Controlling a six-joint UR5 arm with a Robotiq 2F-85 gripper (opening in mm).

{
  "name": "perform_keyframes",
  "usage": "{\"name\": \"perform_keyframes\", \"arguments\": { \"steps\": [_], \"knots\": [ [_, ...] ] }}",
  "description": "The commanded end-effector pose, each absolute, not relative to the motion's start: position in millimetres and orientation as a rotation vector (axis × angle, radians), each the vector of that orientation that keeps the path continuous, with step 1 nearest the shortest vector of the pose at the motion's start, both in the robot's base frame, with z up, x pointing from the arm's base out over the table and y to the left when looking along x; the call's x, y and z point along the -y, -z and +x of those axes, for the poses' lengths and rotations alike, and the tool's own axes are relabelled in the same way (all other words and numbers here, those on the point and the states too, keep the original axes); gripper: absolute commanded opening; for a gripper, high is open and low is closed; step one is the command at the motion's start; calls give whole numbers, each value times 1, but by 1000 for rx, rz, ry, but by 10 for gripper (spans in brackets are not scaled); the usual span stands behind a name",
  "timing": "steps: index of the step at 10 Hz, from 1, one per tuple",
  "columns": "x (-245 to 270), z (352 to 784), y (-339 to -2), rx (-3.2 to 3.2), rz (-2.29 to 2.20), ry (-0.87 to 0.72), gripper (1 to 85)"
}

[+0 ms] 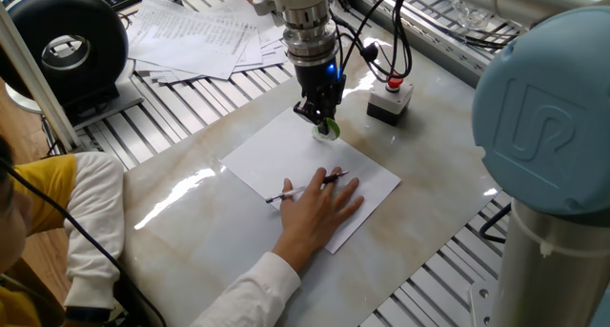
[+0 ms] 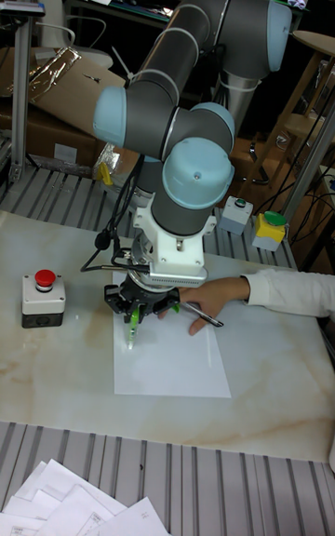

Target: Use the correction tape on paper

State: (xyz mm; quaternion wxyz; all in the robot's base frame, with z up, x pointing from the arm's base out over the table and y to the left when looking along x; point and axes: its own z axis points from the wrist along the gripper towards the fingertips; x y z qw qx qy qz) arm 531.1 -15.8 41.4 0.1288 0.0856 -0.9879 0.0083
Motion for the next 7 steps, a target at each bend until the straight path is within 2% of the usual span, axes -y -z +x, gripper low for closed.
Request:
{"name": "perform_keyframes", "arguments": {
  "steps": [1, 7],
  "knots": [
    [12, 531, -41, 2875, 241, -2, 10],
    [16, 527, -40, 2868, 251, -7, 10]
  ]
}}
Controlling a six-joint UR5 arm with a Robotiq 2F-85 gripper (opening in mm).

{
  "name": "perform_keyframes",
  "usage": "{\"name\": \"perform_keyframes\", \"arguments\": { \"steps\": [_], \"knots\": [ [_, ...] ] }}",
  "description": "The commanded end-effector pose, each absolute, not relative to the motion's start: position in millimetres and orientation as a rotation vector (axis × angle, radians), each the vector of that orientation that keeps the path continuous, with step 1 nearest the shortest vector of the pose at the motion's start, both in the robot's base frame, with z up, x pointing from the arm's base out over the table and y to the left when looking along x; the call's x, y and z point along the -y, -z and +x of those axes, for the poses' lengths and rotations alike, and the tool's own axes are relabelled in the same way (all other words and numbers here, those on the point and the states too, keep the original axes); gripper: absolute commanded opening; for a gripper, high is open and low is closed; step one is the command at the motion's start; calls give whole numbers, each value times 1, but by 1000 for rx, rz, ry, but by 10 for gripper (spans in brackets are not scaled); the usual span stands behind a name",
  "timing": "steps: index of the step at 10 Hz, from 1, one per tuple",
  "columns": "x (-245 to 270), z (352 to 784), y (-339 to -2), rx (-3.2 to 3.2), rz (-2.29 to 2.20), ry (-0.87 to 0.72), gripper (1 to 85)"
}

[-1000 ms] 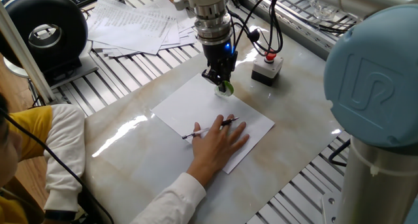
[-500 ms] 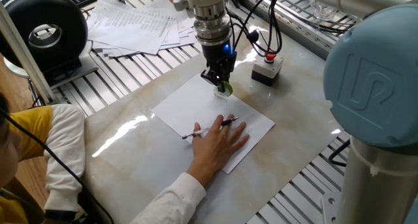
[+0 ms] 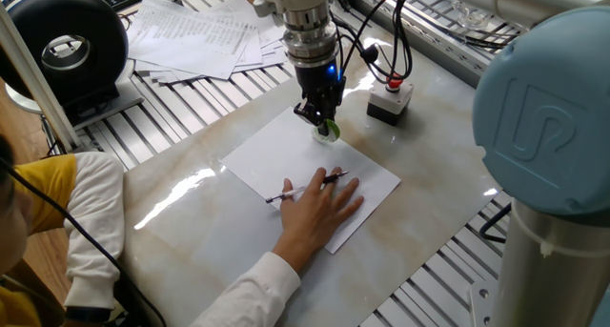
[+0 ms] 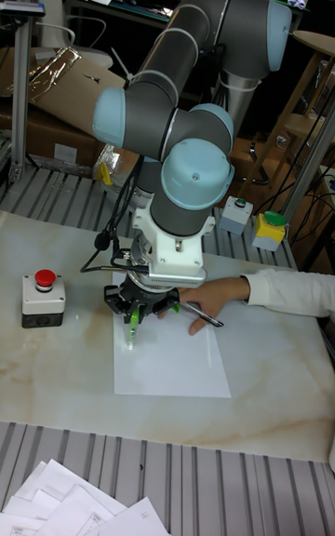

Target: Use the correction tape on paper

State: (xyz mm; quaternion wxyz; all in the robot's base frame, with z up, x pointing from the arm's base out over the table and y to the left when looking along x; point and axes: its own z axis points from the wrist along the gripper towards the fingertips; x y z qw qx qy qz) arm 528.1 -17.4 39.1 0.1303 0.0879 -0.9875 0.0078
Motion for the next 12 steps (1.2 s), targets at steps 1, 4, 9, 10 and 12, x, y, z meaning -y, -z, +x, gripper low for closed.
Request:
{"name": "perform_keyframes", "arguments": {
  "steps": [1, 4, 9, 10, 12],
  "knots": [
    [16, 526, -40, 2868, 248, -11, 10],
    [16, 523, -41, 2860, 244, -15, 10],
    [16, 519, -40, 2854, 239, 0, 10],
    [16, 517, -41, 2850, 234, 3, 10],
    [17, 516, -41, 2849, 234, 3, 10]
  ]
}}
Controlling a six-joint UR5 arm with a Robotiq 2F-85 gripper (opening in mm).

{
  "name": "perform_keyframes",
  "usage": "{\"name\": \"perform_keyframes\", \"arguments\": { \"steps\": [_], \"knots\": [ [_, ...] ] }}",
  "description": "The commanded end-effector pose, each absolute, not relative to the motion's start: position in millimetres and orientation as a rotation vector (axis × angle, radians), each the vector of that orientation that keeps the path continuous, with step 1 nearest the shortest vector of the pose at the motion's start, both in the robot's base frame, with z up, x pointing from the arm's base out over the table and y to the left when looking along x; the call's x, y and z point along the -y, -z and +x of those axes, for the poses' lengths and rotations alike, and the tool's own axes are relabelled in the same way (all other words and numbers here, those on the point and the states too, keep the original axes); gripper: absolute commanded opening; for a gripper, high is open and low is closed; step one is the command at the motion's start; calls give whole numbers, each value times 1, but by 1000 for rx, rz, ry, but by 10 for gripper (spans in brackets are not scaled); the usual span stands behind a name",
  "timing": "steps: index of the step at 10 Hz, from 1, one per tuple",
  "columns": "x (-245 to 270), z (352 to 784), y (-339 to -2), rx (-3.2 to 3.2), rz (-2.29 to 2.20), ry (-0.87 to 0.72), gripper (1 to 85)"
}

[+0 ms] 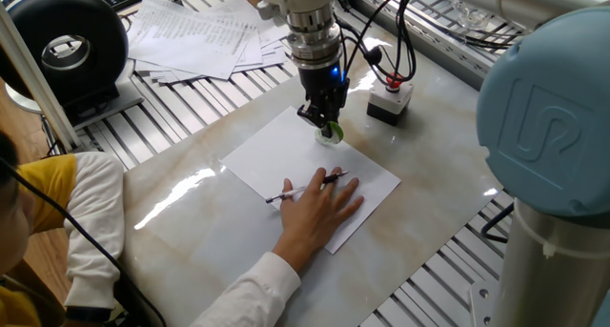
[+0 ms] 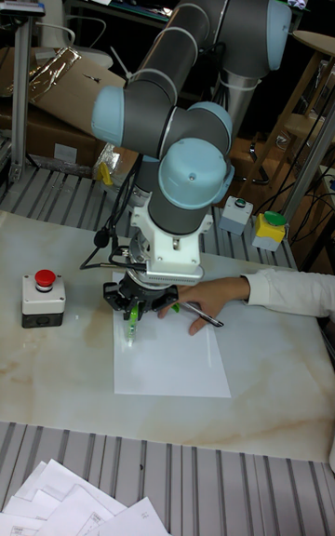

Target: Use the correction tape on paper

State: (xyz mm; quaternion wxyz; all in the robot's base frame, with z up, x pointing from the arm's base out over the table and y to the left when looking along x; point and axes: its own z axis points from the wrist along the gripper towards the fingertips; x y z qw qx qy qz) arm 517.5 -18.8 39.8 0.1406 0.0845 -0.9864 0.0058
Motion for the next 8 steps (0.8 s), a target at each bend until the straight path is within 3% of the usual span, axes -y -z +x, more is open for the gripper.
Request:
{"name": "perform_keyframes", "arguments": {
  "steps": [1, 8],
  "knots": [
    [18, 515, -40, 2847, 232, 5, 10],
    [20, 508, -42, 2832, 214, -15, 10]
  ]
}}
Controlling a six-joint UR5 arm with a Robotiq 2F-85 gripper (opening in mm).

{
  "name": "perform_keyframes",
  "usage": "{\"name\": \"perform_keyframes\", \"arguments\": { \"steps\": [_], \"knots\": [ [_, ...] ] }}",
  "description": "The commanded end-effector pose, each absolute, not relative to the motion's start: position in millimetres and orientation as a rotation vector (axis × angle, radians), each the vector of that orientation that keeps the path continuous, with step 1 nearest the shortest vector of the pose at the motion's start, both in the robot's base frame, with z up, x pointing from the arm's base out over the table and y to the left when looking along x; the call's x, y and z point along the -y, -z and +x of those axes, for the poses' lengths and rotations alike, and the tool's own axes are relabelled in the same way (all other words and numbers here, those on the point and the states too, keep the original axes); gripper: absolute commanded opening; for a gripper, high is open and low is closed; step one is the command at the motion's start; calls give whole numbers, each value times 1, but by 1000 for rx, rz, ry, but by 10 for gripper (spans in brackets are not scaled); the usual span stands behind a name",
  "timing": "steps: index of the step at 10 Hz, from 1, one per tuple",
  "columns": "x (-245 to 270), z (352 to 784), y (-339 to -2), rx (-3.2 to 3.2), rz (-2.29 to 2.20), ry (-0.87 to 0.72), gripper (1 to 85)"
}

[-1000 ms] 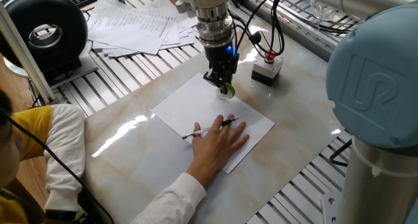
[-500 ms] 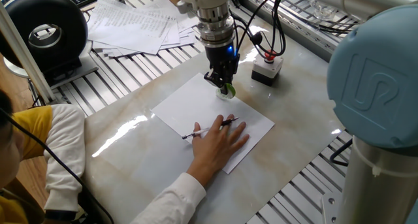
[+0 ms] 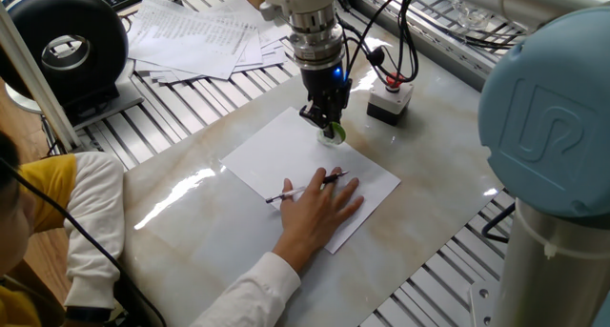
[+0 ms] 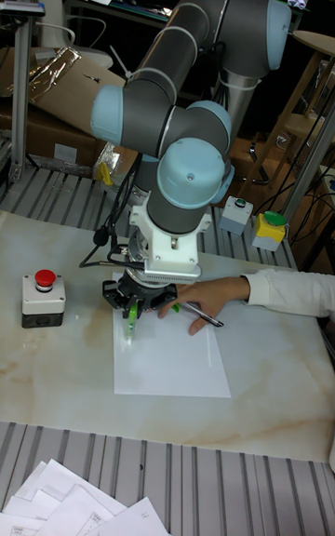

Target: Use the correction tape on paper

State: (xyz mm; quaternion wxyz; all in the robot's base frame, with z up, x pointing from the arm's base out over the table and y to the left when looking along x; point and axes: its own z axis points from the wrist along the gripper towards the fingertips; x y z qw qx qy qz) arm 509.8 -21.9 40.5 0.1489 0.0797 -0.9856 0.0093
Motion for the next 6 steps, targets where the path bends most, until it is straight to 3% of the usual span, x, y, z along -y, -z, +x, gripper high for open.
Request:
{"name": "perform_keyframes", "arguments": {
  "steps": [1, 6],
  "knots": [
    [19, 507, -42, 2830, 212, -10, 10],
    [23, 503, -39, 2832, 216, 1, 10]
  ]
}}
